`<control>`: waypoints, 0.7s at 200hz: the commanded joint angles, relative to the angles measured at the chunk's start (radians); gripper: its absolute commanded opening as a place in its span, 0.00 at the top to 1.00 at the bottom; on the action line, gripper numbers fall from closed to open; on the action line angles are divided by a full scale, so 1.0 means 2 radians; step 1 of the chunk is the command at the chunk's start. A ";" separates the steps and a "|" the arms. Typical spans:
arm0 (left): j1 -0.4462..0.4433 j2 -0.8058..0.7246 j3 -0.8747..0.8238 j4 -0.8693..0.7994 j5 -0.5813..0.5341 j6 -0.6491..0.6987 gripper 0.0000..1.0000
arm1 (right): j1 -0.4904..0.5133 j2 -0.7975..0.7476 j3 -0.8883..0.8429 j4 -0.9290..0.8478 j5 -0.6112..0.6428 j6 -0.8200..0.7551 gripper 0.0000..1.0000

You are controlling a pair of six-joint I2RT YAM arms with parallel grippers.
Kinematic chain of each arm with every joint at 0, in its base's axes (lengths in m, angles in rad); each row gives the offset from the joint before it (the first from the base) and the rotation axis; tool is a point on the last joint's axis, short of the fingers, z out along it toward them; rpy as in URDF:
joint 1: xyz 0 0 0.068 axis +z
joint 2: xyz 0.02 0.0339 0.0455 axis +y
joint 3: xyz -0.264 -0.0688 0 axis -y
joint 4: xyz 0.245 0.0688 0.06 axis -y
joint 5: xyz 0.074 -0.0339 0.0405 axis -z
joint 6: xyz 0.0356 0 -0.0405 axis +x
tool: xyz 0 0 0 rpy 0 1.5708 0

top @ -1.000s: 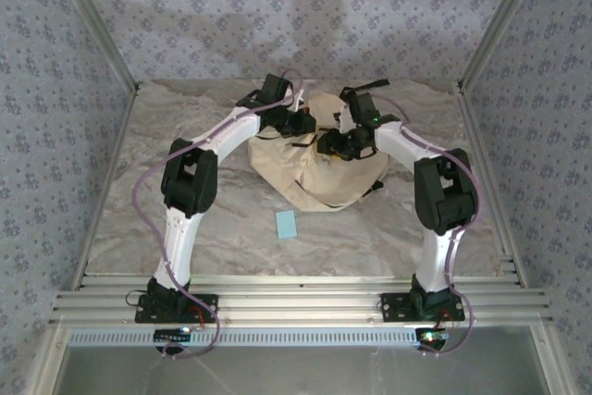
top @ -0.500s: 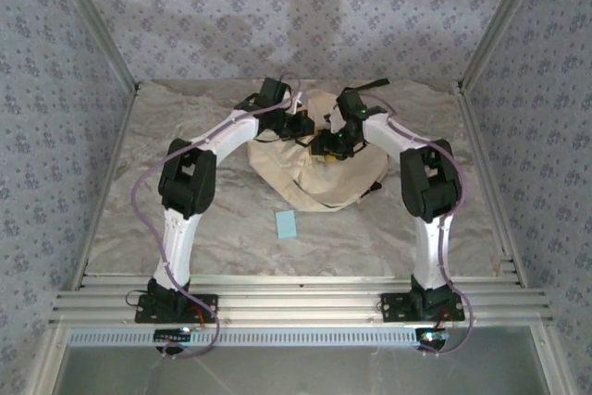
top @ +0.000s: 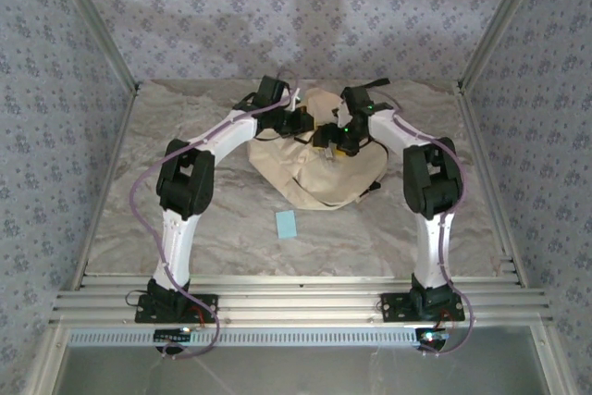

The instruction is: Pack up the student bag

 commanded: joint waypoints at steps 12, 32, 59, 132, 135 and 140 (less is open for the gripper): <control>-0.007 -0.009 0.016 0.009 0.016 -0.005 1.00 | -0.011 -0.088 -0.050 0.029 0.014 0.008 0.25; -0.008 0.007 0.023 0.003 0.015 -0.003 1.00 | -0.008 -0.123 -0.087 0.018 0.035 0.001 0.26; -0.007 0.012 0.008 0.018 0.017 -0.008 1.00 | 0.000 -0.155 -0.134 0.007 0.060 -0.002 0.31; -0.007 0.012 -0.003 0.022 0.020 -0.006 1.00 | 0.058 -0.125 -0.173 0.034 0.173 -0.028 0.28; -0.007 0.012 -0.003 0.022 0.020 -0.006 1.00 | 0.058 -0.122 -0.173 0.036 0.177 -0.030 0.28; -0.007 0.012 -0.002 0.021 0.021 -0.006 1.00 | 0.059 -0.118 -0.171 0.040 0.182 -0.030 0.28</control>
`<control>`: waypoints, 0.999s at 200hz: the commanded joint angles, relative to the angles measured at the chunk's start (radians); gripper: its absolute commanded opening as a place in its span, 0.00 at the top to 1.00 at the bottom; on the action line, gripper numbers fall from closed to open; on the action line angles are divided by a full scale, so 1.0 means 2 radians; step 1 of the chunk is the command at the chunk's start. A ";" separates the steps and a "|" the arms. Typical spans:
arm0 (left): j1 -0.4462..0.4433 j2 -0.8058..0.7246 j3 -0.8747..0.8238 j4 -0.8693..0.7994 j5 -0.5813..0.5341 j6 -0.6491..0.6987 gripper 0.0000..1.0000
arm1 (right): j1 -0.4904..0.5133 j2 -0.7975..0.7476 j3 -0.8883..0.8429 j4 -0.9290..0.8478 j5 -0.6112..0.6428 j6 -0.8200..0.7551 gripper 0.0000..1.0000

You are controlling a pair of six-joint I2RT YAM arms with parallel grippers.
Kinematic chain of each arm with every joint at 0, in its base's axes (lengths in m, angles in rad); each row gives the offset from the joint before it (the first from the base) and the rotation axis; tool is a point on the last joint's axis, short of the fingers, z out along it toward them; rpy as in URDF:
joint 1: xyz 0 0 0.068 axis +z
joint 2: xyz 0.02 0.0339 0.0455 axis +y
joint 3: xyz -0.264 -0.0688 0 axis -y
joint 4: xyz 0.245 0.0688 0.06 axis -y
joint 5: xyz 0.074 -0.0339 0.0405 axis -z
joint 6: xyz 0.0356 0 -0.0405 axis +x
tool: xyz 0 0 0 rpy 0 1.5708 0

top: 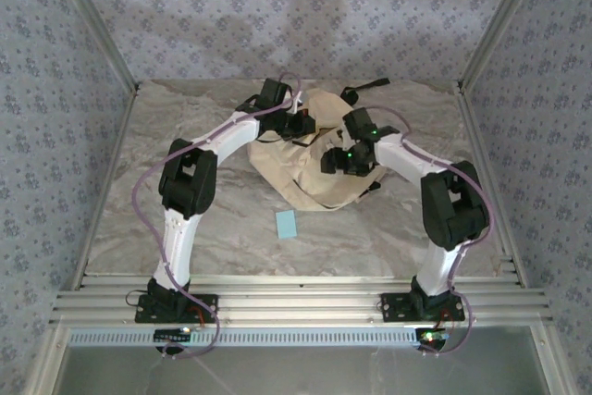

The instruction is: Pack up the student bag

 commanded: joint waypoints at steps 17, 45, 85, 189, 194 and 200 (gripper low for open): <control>-0.004 0.002 0.003 0.016 0.021 -0.004 1.00 | 0.009 0.035 0.009 0.020 0.078 -0.027 0.28; -0.004 -0.004 0.002 0.014 0.021 -0.002 1.00 | 0.022 0.051 0.015 0.029 0.121 -0.048 0.30; -0.005 -0.009 0.000 0.013 0.019 -0.002 1.00 | 0.032 0.039 0.009 0.038 0.142 -0.074 0.52; -0.009 -0.014 -0.011 0.018 0.022 0.004 1.00 | 0.002 0.090 0.143 -0.080 -0.030 -0.203 0.56; -0.008 -0.015 -0.011 0.018 0.021 0.004 1.00 | 0.005 0.094 0.143 -0.085 -0.031 -0.204 0.56; -0.008 -0.015 -0.011 0.019 0.020 0.003 1.00 | 0.008 0.095 0.139 -0.086 -0.031 -0.205 0.56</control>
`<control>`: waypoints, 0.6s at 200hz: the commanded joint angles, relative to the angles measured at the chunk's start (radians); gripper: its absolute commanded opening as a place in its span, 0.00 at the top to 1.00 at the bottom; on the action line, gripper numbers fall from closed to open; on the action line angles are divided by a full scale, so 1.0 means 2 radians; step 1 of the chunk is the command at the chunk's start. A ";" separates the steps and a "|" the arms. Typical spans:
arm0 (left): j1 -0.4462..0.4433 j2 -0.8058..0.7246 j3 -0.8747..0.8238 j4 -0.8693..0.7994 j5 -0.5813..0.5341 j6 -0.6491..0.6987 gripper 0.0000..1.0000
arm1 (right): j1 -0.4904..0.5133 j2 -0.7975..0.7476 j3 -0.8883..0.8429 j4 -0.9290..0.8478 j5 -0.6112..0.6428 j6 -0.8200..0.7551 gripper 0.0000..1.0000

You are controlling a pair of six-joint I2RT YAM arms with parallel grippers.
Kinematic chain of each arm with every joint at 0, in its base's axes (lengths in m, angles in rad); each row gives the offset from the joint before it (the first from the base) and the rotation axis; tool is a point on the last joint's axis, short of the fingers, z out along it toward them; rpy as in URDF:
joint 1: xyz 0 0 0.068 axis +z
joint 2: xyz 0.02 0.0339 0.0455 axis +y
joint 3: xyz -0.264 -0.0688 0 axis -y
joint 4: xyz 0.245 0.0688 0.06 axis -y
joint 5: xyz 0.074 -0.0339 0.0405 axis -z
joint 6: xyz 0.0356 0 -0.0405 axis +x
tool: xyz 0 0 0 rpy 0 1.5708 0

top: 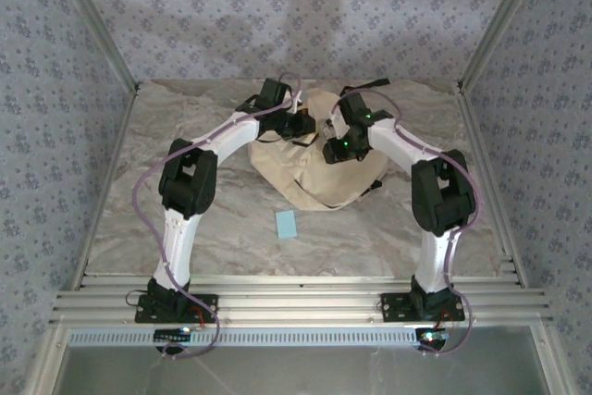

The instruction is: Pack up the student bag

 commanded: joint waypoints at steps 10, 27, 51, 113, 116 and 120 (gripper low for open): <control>-0.007 -0.016 -0.008 0.013 0.019 0.000 1.00 | 0.023 0.024 0.009 -0.032 -0.046 -0.037 0.56; -0.005 -0.016 -0.008 0.018 0.018 -0.005 1.00 | 0.023 0.014 -0.013 -0.026 -0.045 -0.027 0.56; -0.002 -0.015 -0.006 0.019 0.020 -0.007 1.00 | 0.024 -0.007 -0.038 -0.017 -0.046 -0.021 0.56; -0.001 -0.027 -0.013 0.029 0.019 -0.011 1.00 | 0.022 -0.009 -0.026 -0.038 -0.056 -0.026 0.57; -0.001 -0.028 -0.014 0.030 0.020 -0.012 1.00 | 0.022 -0.009 -0.023 -0.037 -0.056 -0.025 0.57; -0.001 -0.030 -0.015 0.032 0.022 -0.013 1.00 | 0.020 -0.007 -0.019 -0.037 -0.055 -0.025 0.57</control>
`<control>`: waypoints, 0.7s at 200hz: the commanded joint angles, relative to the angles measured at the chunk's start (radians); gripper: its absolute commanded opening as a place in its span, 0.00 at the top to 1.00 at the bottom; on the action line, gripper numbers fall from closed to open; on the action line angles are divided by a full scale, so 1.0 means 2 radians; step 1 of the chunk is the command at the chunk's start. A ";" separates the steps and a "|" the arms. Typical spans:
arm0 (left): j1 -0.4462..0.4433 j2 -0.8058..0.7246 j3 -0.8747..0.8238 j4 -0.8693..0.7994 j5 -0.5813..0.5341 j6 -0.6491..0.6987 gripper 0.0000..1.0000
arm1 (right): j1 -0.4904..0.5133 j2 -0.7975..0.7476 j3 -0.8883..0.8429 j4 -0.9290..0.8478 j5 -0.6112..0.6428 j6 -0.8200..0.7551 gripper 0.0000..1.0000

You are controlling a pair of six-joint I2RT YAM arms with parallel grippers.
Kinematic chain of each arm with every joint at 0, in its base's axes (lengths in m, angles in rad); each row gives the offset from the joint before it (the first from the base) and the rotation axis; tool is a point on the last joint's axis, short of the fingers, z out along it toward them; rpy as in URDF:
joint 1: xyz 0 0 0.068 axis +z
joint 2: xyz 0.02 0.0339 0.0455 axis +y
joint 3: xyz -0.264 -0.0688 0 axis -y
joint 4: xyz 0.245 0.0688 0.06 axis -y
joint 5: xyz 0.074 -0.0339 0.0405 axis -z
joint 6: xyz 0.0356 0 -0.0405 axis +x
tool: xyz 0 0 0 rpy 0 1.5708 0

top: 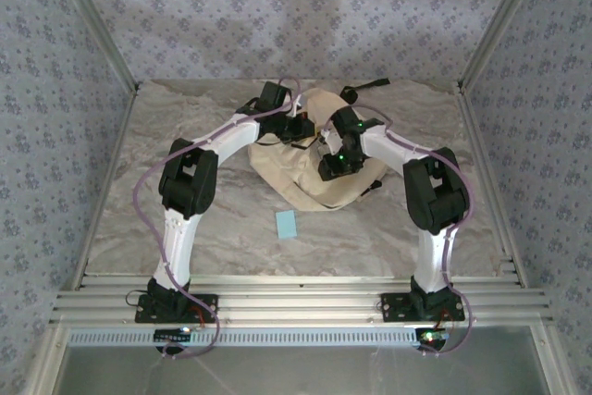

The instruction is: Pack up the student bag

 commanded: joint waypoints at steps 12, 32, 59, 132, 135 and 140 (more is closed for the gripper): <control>-0.002 -0.033 -0.006 0.035 0.027 -0.012 1.00 | -0.005 -0.008 0.033 -0.009 -0.023 -0.010 0.57; -0.007 -0.038 -0.016 0.040 0.033 -0.015 1.00 | -0.012 0.008 0.062 0.013 -0.036 -0.003 0.56; -0.010 -0.044 -0.033 0.047 0.034 -0.020 1.00 | -0.018 0.049 0.118 0.026 -0.045 0.010 0.55; -0.006 -0.039 -0.041 0.064 0.036 -0.040 1.00 | -0.024 0.024 0.092 0.060 -0.010 0.055 0.22; -0.006 -0.039 -0.038 0.063 0.036 -0.041 1.00 | -0.024 0.018 0.087 0.058 -0.008 0.058 0.22; -0.005 -0.037 -0.035 0.062 0.036 -0.040 1.00 | -0.025 0.006 0.079 0.055 -0.006 0.065 0.22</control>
